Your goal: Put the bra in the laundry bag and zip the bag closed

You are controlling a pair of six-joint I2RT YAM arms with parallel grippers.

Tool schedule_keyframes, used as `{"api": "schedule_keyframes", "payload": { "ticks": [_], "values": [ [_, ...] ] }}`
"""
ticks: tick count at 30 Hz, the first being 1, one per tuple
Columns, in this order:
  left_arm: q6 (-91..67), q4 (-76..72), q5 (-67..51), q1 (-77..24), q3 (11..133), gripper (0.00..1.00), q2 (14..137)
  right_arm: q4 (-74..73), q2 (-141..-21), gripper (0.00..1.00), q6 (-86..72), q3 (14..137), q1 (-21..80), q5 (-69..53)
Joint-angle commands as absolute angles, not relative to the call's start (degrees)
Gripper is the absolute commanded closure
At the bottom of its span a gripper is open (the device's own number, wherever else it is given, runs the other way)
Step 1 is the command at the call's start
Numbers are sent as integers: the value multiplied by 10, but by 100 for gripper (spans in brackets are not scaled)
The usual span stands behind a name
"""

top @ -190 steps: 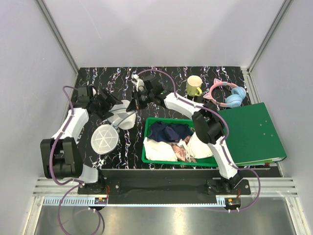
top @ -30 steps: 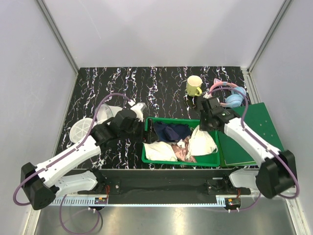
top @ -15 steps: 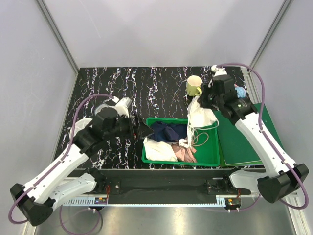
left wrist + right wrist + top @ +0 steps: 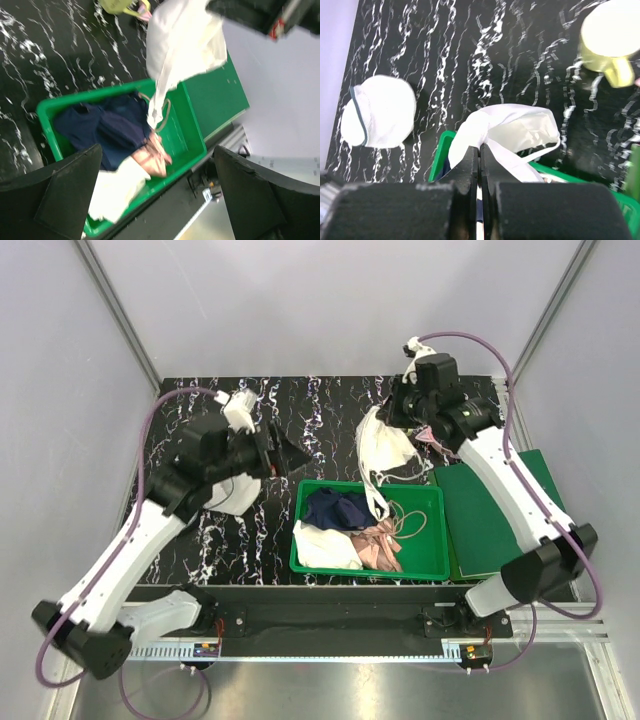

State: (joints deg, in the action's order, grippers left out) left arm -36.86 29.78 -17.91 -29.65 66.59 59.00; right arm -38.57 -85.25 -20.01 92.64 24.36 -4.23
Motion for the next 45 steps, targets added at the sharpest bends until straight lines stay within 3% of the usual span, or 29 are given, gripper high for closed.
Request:
{"api": "schedule_keyframes", "payload": {
  "ticks": [1, 6, 13, 24, 30, 37, 45],
  "values": [
    [-347, 279, -237, -252, 727, 1, 679, -374, -889, 100, -198, 986, 243, -90],
    [-363, 308, -235, -245, 770, 5, 702, -449, -951, 100, -225, 1110, 243, -139],
    [-371, 321, -173, -246, 762, 5, 646, -520, -969, 100, -280, 1178, 243, -240],
    [-304, 294, -169, -253, 784, 1, 673, -589, -1065, 100, -245, 1300, 244, -245],
    [-224, 288, -39, -329, 840, 1, 731, -656, -1134, 100, -268, 1396, 255, -243],
    [-175, 280, 128, -396, 880, 2, 801, -671, -1151, 100, -325, 1403, 258, -237],
    [-170, 255, 113, -404, 884, 5, 851, -662, -1152, 100, -354, 1401, 258, -236]
  ]
}}
